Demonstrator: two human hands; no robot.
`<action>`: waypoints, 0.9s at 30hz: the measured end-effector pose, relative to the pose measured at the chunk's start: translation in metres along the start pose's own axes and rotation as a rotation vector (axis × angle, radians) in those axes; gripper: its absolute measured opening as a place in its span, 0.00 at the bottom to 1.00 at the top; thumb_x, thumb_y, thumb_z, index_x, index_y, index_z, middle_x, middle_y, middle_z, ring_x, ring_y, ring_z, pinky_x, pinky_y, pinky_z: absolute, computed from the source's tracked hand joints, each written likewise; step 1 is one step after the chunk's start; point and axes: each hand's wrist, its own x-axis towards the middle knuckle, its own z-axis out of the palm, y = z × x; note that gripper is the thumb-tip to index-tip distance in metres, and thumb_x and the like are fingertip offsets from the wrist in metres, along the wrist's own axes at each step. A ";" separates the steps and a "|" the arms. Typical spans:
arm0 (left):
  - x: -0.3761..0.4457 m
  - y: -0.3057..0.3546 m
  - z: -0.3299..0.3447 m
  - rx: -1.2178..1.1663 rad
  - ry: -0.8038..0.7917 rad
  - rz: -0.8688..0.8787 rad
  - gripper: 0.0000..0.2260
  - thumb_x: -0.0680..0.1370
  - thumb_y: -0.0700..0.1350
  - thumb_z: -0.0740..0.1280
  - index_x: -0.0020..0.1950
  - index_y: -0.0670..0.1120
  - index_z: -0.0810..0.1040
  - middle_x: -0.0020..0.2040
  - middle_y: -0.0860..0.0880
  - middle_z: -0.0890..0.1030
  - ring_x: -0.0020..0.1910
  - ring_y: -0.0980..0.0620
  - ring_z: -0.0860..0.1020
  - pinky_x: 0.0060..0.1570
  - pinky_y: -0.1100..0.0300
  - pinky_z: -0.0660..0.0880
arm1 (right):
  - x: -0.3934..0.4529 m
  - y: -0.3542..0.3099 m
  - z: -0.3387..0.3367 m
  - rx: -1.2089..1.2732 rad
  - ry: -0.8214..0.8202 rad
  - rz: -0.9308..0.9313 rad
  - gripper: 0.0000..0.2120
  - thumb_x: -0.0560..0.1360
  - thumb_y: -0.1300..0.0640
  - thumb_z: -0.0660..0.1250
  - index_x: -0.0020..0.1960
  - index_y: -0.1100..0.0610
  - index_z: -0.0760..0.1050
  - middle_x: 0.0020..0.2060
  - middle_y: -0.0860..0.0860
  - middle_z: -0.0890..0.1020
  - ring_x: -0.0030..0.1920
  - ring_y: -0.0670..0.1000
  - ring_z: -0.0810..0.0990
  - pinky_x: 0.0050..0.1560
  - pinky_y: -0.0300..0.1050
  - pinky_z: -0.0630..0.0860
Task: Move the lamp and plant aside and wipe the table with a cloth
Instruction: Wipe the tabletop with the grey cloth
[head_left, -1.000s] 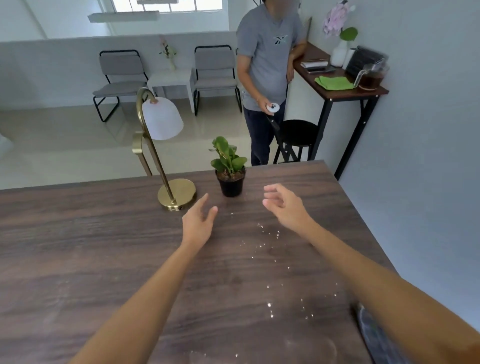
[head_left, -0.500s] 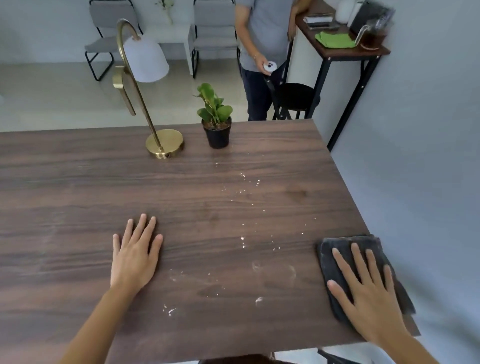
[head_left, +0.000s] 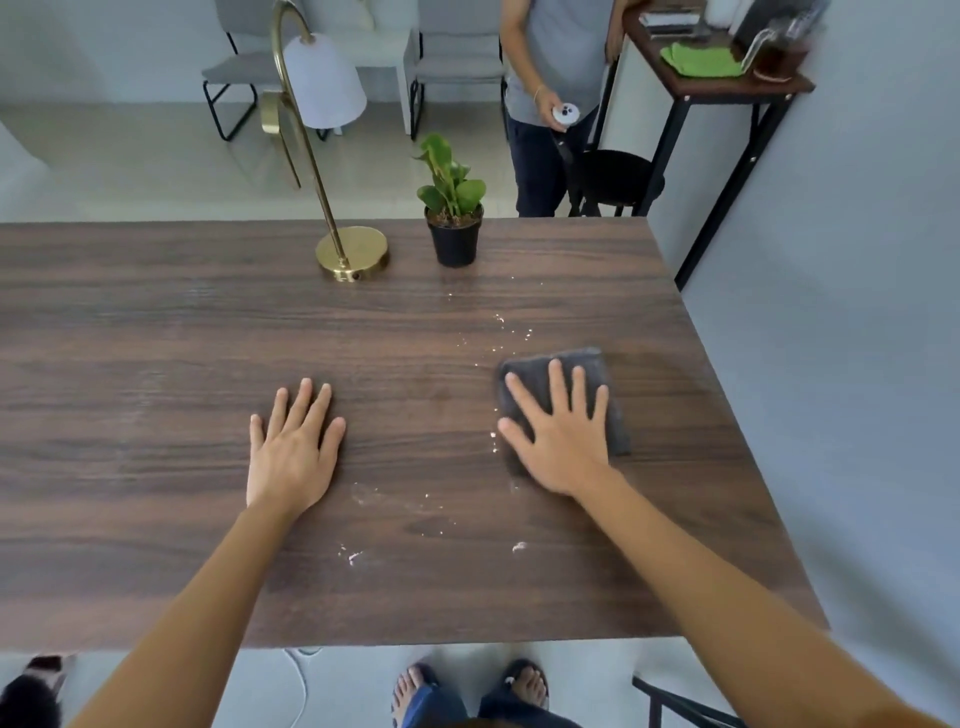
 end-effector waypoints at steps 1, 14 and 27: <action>0.000 0.000 0.000 0.003 -0.001 0.001 0.26 0.81 0.58 0.48 0.78 0.53 0.54 0.79 0.52 0.52 0.78 0.47 0.47 0.74 0.43 0.45 | -0.021 -0.004 0.004 -0.001 0.005 -0.061 0.31 0.78 0.32 0.50 0.79 0.36 0.49 0.82 0.57 0.48 0.81 0.65 0.45 0.76 0.70 0.42; 0.000 -0.002 0.000 -0.017 -0.017 0.023 0.26 0.81 0.58 0.46 0.78 0.53 0.53 0.80 0.52 0.51 0.78 0.48 0.45 0.74 0.42 0.44 | -0.005 0.103 -0.024 0.037 0.029 0.428 0.42 0.63 0.17 0.34 0.76 0.29 0.39 0.82 0.53 0.46 0.80 0.63 0.45 0.76 0.71 0.47; 0.002 -0.003 0.003 -0.010 -0.026 0.063 0.26 0.81 0.59 0.44 0.78 0.54 0.52 0.80 0.51 0.50 0.78 0.47 0.44 0.74 0.39 0.45 | -0.022 -0.039 0.012 -0.001 -0.012 -0.077 0.31 0.76 0.28 0.41 0.77 0.31 0.42 0.82 0.49 0.43 0.81 0.58 0.40 0.77 0.67 0.43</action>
